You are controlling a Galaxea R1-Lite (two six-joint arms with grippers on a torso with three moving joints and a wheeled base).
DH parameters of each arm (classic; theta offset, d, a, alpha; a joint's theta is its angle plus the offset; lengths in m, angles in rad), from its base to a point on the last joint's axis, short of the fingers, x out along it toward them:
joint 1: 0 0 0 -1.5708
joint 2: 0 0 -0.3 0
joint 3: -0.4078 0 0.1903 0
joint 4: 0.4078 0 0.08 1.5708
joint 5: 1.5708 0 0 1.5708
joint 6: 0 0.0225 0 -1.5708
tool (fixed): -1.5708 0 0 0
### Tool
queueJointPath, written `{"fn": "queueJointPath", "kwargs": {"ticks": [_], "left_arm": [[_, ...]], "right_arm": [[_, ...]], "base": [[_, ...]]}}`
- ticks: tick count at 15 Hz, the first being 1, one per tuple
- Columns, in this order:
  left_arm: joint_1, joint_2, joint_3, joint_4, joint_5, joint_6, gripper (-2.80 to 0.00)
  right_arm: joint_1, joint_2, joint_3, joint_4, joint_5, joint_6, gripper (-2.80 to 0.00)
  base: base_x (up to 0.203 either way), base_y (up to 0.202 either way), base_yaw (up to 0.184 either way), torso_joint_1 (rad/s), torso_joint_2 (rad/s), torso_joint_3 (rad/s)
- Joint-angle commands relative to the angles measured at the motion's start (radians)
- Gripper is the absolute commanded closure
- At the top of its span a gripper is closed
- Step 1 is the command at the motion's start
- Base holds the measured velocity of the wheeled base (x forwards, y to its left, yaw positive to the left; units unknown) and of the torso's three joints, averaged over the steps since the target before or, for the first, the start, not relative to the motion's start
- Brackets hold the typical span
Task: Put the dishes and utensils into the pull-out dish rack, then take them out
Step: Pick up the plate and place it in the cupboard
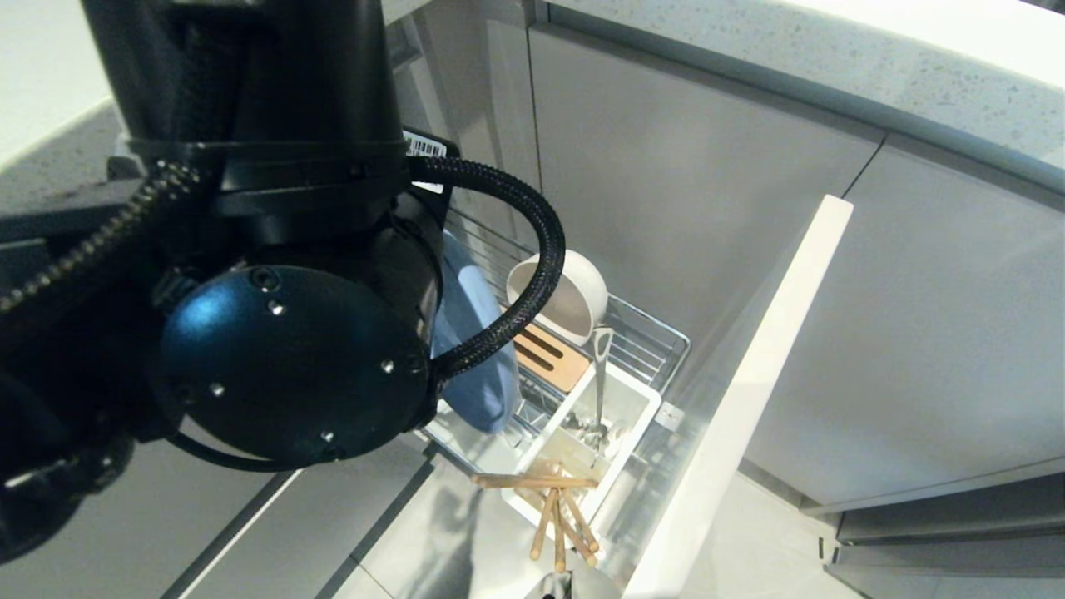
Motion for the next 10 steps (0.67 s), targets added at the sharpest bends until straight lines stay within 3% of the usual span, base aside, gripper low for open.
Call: {"fn": "queueJointPath", "kwargs": {"ticks": [1,10], "left_arm": [[0.003,0.002,0.027,-0.012,-0.001,-0.023,0.00],[0.004,-0.009,0.030,-0.092,-0.014,0.005,0.00]], "right_arm": [[0.000,0.000,0.001,-0.001,0.000,0.000,0.00],[0.000,0.000,0.001,0.000,0.000,0.000,0.00]], "base": [[0.000,0.000,0.000,0.000,0.00,0.000],[0.000,0.000,0.000,0.000,0.00,0.000]]}}
